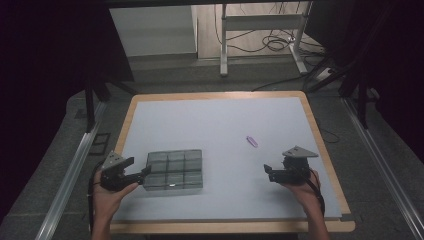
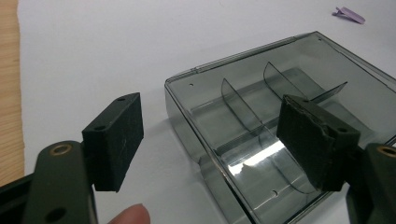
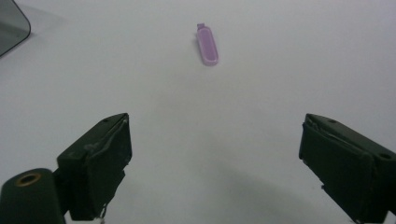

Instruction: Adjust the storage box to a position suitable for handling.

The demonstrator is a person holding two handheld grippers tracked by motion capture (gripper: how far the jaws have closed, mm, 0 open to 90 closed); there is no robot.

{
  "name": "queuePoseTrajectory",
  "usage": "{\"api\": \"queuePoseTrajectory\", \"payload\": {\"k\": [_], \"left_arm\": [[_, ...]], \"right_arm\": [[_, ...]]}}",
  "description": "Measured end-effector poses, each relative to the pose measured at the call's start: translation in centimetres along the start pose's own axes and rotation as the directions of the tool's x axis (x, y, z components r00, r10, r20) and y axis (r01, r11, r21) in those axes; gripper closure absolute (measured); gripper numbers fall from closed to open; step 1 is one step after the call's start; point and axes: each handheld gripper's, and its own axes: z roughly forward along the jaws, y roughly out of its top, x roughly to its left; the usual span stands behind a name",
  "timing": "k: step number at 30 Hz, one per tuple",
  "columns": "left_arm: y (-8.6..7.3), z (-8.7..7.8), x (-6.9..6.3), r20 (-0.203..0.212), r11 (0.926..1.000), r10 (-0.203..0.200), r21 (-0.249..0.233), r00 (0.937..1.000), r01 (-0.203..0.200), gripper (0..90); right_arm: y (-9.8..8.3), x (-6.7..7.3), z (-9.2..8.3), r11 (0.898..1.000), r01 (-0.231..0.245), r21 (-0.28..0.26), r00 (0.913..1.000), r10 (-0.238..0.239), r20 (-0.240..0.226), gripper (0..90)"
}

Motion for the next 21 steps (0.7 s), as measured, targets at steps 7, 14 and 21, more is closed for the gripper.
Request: {"api": "queuePoseTrajectory", "payload": {"k": [7,14,21], "left_arm": [[0.2,0.2,0.2,0.004,1.0,0.006,0.006,1.0,-0.007,27.1],[0.8,-0.5,-0.7,0.011,0.9997,0.025,-0.004,0.9996,-0.025,59.0],[0.5,-0.7,0.0,0.022,0.9999,0.004,0.016,0.9998,-0.005,85.9]], "right_arm": [[-0.1,0.1,-0.2,1.0,-0.009,-0.007,0.9981,0.008,-0.061,15.5],[-0.2,-0.4,-1.0,0.999,-0.019,-0.034,0.9992,0.018,-0.036,15.8],[-0.5,-0.8,-0.7,1.0,-0.026,-0.013,0.999,0.025,-0.037,15.6]]}}
